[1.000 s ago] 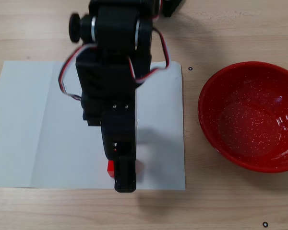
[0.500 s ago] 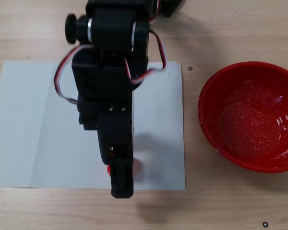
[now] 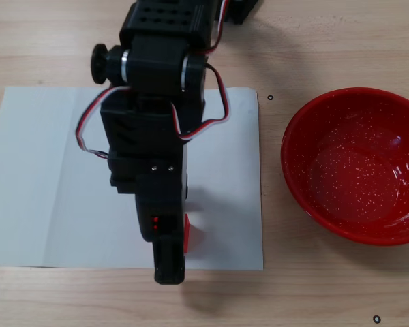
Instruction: Grasp the red cube and put it in the red bowl.
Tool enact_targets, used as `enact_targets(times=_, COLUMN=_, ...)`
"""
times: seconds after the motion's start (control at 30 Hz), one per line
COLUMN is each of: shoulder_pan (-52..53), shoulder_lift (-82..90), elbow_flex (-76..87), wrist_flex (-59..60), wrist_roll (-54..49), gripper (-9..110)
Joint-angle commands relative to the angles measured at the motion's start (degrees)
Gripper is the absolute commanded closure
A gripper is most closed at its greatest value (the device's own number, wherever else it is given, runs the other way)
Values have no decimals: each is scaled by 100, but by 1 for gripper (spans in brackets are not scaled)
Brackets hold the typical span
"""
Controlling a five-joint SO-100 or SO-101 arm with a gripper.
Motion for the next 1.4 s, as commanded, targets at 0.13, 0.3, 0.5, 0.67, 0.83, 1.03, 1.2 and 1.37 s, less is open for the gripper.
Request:
enact_targets(times=0.13, shoulder_pan=-53, shoulder_lift=334, elbow_flex=-703, wrist_flex=-149, wrist_roll=97, gripper=62)
enact_targets(times=0.3, shoulder_pan=-35, shoulder_lift=316, elbow_flex=-703, wrist_flex=-105, wrist_roll=79, gripper=66)
enact_targets(times=0.5, shoulder_pan=-18, shoulder_lift=316, elbow_flex=-712, wrist_flex=-53, wrist_roll=35, gripper=75)
enact_targets(times=0.67, shoulder_pan=-26, shoulder_lift=308, elbow_flex=-712, wrist_flex=0, wrist_roll=62, gripper=93)
enact_targets(times=0.83, shoulder_pan=-44, shoulder_lift=343, elbow_flex=-703, wrist_flex=167, wrist_roll=53, gripper=101)
enact_targets(times=1.03, shoulder_pan=-26, shoulder_lift=554, elbow_flex=-905, wrist_flex=431, wrist_roll=-44, gripper=101)
enact_targets(times=1.2, shoulder_pan=0, shoulder_lift=861, elbow_flex=-1002, wrist_flex=650, wrist_roll=-123, gripper=101)
enact_targets(times=1.37, shoulder_pan=26, shoulder_lift=1301, elbow_flex=-958, wrist_flex=870, wrist_roll=-158, gripper=101)
